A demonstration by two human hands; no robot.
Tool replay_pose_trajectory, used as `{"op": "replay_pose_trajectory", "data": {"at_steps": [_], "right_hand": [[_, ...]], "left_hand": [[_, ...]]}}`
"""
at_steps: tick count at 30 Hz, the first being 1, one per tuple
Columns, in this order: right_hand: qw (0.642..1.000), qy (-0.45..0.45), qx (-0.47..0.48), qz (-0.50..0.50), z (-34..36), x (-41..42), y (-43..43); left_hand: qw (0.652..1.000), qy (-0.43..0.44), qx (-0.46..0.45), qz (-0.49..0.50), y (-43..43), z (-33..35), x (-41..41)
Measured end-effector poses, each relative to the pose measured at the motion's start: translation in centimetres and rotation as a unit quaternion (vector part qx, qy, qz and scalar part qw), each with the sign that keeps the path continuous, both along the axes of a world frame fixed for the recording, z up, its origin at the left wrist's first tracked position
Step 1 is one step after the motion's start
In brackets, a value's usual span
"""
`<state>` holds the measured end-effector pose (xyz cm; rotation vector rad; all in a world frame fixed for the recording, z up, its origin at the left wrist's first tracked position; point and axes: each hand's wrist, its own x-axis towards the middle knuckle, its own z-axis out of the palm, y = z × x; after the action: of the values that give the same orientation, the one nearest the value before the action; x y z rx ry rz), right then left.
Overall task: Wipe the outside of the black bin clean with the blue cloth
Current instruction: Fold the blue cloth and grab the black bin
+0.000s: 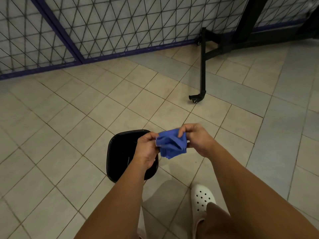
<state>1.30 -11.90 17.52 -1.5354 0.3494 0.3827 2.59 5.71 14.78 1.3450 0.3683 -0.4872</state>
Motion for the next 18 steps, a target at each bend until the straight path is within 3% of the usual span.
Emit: {"op": "replay_pose_trajectory", "data": {"at_steps": [6, 12, 18], "right_hand": [[0.999, 0.008, 0.025, -0.019, -0.8, 0.0, -0.2], [0.985, 0.056, 0.138, -0.09, -1.3, -0.2, 0.3], [0.973, 0.149, 0.149, -0.09, -2.1, -0.2, 0.9]], "left_hand": [[1.0, -0.005, 0.016, -0.016, -0.2, -0.2, 0.2], [0.998, 0.018, -0.068, -0.004, 0.3, -0.1, 0.4], [0.997, -0.015, -0.07, -0.011, 0.3, -0.4, 0.5]]}}
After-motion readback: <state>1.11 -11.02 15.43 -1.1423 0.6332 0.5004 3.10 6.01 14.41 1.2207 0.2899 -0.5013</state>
